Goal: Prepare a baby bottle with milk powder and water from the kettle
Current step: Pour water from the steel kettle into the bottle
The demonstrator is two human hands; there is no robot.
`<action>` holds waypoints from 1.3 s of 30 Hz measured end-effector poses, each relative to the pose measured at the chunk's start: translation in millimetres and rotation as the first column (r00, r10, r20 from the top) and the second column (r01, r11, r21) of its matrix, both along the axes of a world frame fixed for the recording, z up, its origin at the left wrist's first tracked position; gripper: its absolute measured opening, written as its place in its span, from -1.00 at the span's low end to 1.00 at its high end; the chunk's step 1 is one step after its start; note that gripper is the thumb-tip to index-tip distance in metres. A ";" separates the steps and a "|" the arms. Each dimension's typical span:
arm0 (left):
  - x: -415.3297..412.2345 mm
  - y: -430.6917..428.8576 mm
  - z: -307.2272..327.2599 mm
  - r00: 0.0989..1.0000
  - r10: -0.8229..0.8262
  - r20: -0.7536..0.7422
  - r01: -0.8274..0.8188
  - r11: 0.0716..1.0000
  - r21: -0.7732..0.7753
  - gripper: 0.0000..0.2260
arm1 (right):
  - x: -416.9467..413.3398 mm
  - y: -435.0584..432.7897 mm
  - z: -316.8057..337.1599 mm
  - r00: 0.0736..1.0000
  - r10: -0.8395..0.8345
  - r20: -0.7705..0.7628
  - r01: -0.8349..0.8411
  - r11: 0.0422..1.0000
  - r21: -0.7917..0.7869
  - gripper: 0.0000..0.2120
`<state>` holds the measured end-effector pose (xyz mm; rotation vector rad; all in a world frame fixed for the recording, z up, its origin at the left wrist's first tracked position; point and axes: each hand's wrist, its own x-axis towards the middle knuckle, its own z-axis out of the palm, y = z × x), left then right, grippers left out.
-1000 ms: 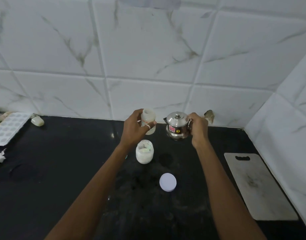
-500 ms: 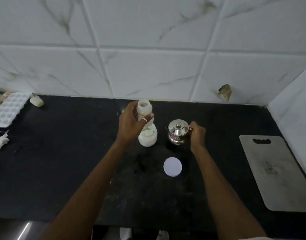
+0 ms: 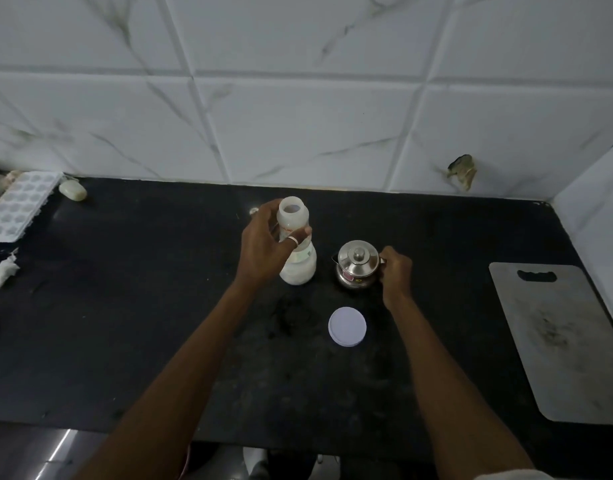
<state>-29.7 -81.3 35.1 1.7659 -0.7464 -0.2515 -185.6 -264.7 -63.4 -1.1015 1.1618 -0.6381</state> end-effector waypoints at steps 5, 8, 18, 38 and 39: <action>-1.0 1.2 -1.5 1.000 0.000 0.013 0.000 1.000 0.003 -0.49 | -5.7 -2.5 -4.5 0.999 -0.025 -0.024 0.027 0.997 0.067 -0.70; -3.4 3.2 -1.1 1.000 -0.004 0.018 0.004 1.000 0.005 -0.49 | -9.5 -5.4 -3.7 0.999 0.002 -0.040 0.001 0.997 0.072 -0.78; 1.1 22.2 15.1 1.000 0.022 -0.020 -0.023 0.998 -0.055 -0.51 | 0.5 11.3 41.3 0.963 -0.205 -0.176 0.076 0.830 -0.553 -0.58; 90.3 152.5 -34.2 0.985 0.167 -0.051 -0.164 0.985 0.047 -0.53 | 188.8 157.2 58.7 0.426 0.400 -0.811 -0.901 0.265 -0.343 -0.46; 93.6 154.8 -39.8 0.984 0.166 -0.069 -0.163 0.985 0.053 -0.54 | 192.8 157.5 53.1 0.361 0.401 -0.842 -0.928 0.243 -0.282 -0.42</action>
